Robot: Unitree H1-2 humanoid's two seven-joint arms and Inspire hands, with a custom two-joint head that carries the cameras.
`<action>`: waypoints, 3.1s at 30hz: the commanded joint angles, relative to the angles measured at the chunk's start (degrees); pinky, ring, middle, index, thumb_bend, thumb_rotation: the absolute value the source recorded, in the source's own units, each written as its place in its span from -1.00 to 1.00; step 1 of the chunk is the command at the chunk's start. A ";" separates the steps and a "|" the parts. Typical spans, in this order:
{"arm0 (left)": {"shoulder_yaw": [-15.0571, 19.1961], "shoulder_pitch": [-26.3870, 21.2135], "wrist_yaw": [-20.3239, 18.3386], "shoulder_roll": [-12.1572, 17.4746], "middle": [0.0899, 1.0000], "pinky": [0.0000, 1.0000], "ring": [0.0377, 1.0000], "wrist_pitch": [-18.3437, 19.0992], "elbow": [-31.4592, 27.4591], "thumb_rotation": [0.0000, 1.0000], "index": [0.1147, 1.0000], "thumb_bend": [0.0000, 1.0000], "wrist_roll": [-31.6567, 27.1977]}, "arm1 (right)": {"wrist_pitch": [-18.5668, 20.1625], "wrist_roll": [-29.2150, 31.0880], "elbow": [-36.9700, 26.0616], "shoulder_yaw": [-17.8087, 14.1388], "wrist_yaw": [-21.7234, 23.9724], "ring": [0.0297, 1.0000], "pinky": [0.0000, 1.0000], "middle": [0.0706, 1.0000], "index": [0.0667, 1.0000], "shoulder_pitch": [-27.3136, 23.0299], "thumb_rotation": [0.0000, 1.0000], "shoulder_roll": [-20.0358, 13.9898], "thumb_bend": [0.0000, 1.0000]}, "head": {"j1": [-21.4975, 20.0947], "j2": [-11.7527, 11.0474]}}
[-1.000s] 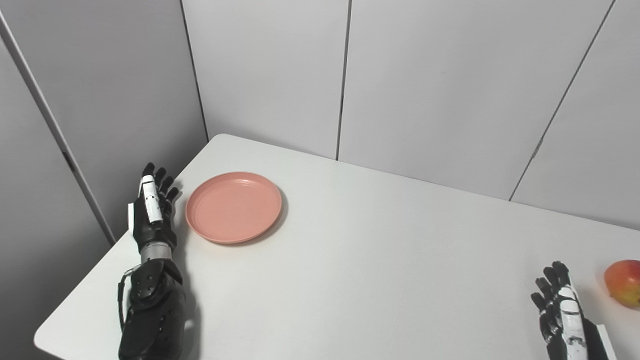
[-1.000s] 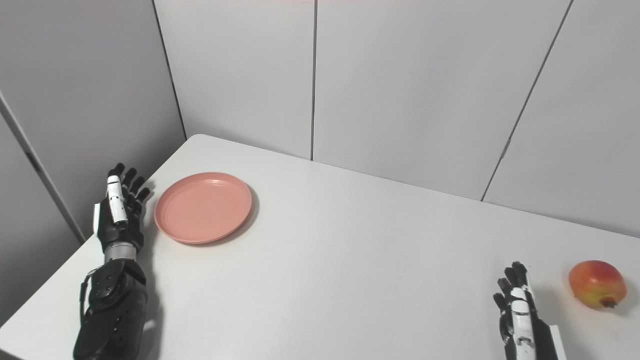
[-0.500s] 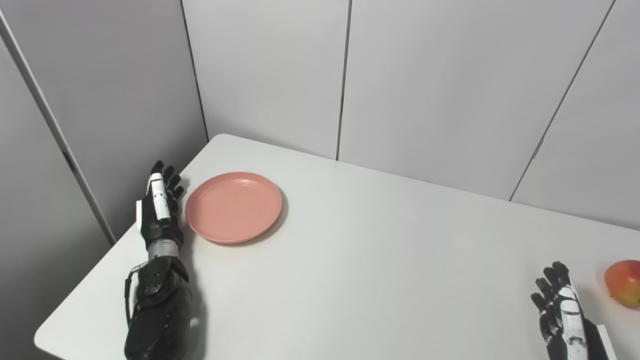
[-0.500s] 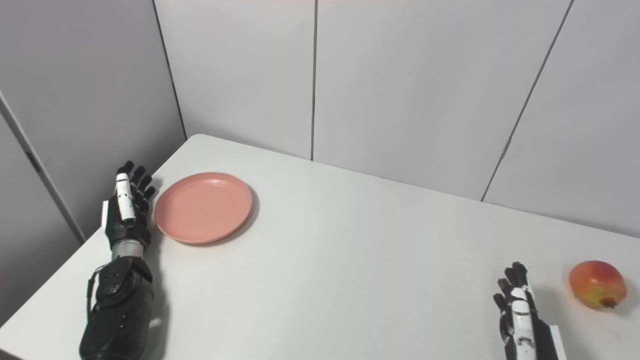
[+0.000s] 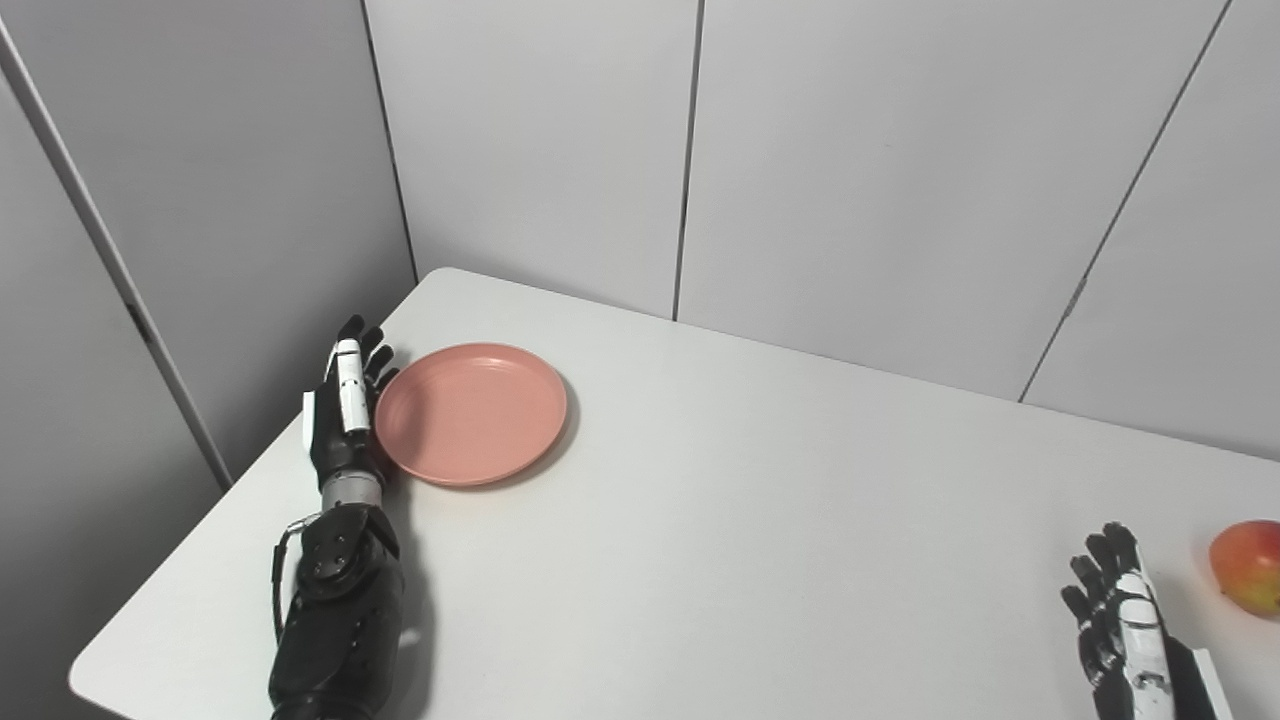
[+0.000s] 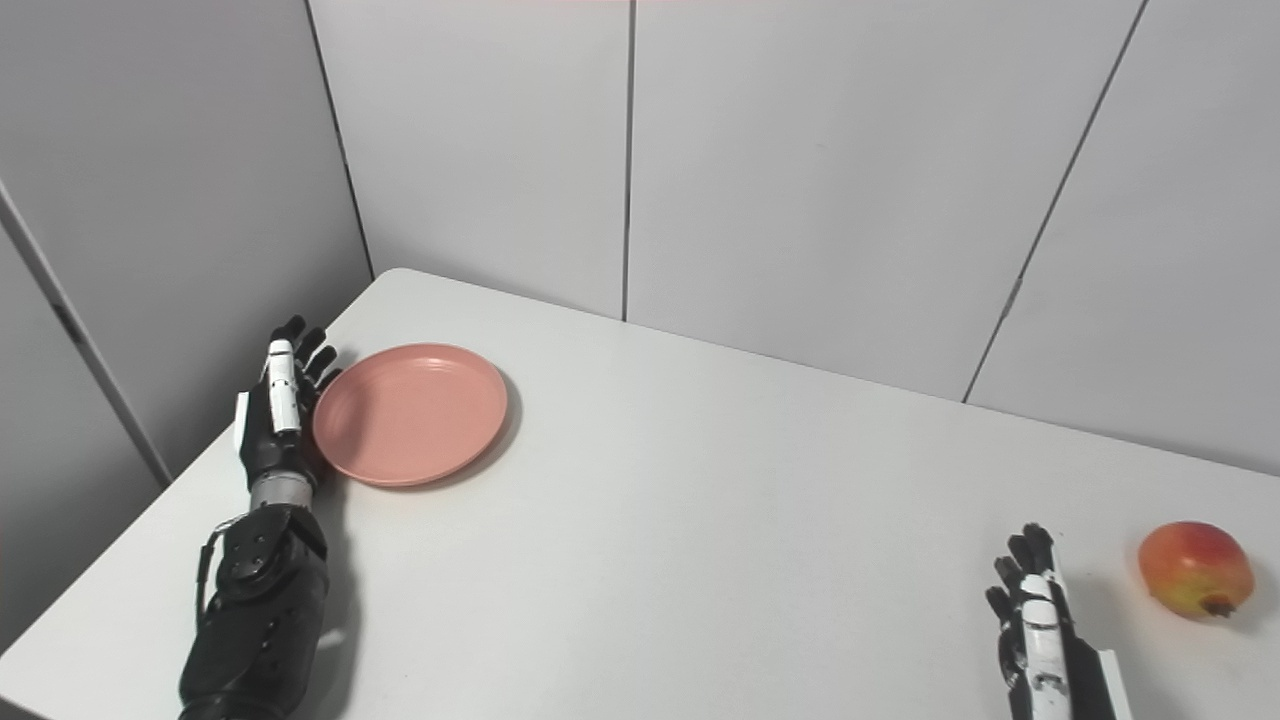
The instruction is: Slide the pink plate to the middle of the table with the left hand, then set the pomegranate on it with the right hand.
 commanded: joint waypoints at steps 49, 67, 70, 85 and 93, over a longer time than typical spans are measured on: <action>-12.41 -3.49 -6.77 -6.28 0.77 0.76 0.77 8.06 -5.15 0.99 0.76 -0.19 2.23 | -1.12 -2.63 -0.85 0.72 -0.70 0.95 0.98 0.96 0.96 -0.95 1.00 1.23 -0.73 | -5.25 2.46; -17.38 -3.48 -8.62 -10.29 0.81 0.79 0.80 11.48 -7.95 1.00 0.78 -0.20 3.99 | 0.23 -3.12 -1.02 1.48 -1.63 0.93 0.98 0.94 0.94 -0.52 1.00 2.78 -0.57 | -9.31 4.74; -18.57 -3.55 -9.16 -10.82 0.82 0.79 0.81 11.75 -7.93 1.00 0.80 -0.19 4.72 | -0.12 -3.31 -0.92 1.77 -1.85 0.93 0.98 0.94 0.94 -0.66 1.00 2.85 -0.57 | -10.15 5.23; -25.08 -2.40 -11.63 -14.45 0.82 0.76 0.79 14.32 -9.77 1.00 0.78 -0.20 8.16 | -0.14 -4.86 -0.89 2.45 -2.51 0.92 0.95 0.93 0.92 -1.15 1.00 3.62 -0.56 | -12.70 6.89; -27.49 -0.88 -12.59 -16.20 0.83 0.79 0.80 15.59 -12.48 1.00 0.80 -0.22 8.32 | 0.65 -6.03 -1.48 3.21 -3.01 0.92 0.95 0.93 0.92 -1.37 1.00 4.59 -0.54 | -16.45 8.56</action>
